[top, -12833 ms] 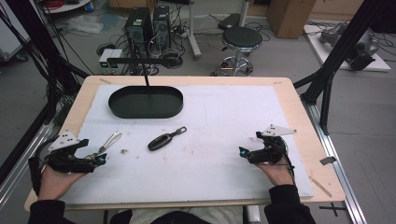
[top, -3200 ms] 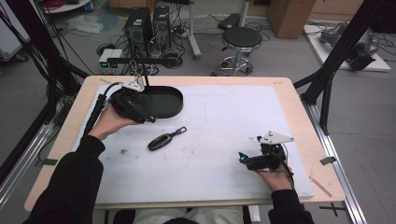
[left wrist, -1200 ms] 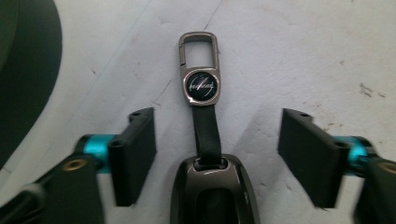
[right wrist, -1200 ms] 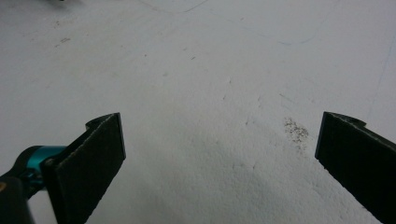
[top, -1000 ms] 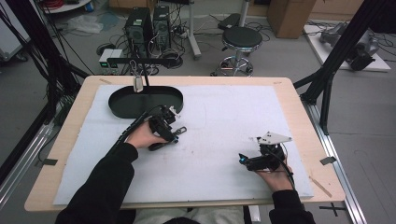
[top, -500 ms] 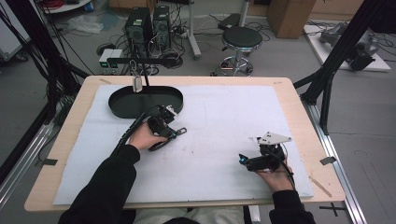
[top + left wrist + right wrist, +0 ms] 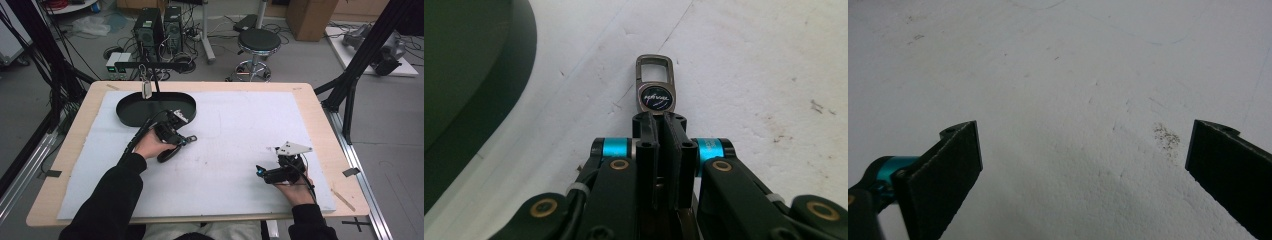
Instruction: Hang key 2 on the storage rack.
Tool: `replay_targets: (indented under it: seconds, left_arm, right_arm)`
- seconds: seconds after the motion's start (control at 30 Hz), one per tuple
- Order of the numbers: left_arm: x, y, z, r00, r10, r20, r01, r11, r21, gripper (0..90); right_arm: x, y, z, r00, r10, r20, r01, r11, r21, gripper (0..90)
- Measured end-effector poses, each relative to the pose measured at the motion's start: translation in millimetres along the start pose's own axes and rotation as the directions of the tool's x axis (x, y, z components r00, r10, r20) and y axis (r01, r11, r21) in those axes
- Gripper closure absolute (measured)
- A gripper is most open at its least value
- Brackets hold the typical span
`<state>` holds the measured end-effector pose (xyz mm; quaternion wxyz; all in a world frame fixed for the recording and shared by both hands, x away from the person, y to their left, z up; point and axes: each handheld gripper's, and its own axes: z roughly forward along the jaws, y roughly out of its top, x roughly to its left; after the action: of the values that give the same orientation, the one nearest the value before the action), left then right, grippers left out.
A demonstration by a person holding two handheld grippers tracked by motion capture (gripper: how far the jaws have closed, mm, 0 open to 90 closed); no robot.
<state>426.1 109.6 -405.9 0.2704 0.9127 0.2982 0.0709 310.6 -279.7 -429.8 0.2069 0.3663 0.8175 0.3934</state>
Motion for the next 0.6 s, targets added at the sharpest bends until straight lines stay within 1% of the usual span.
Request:
replay_targets:
  seconds: [0.23,0.27,0.37,0.43,0.6]
  left_arm:
    - [2.9,0.3,-22.1,0.9996,-0.003,-0.028,0.002,0.9996,-0.027,84.2]
    - [4.0,-0.2,-26.5,0.9995,-0.011,-0.031,0.010,0.9992,-0.038,84.2]
    - [6.5,-1.5,-38.3,0.9987,-0.018,-0.047,0.015,0.9980,-0.062,84.3]
    - [8.0,-1.7,-44.2,0.9986,-0.020,-0.050,0.017,0.9974,-0.070,84.3]
    - [11.6,0.5,-61.0,0.9970,-0.021,-0.074,0.015,0.9966,-0.081,84.3]
  right_arm:
    - [0.6,0.5,-0.1,1.0000,0.001,-0.001,-0.001,1.000,0.000,0.8]
    - [0.7,0.6,-0.2,1.0000,0.002,-0.001,-0.002,1.000,0.000,0.8]
    - [0.8,0.7,-0.2,1.0000,0.000,0.000,0.000,1.000,-0.002,0.8]
    - [0.8,0.8,-0.1,1.0000,0.000,0.000,0.000,1.000,-0.002,0.8]
    - [1.7,0.9,-0.8,1.0000,0.002,0.002,-0.002,1.000,-0.005,0.8]
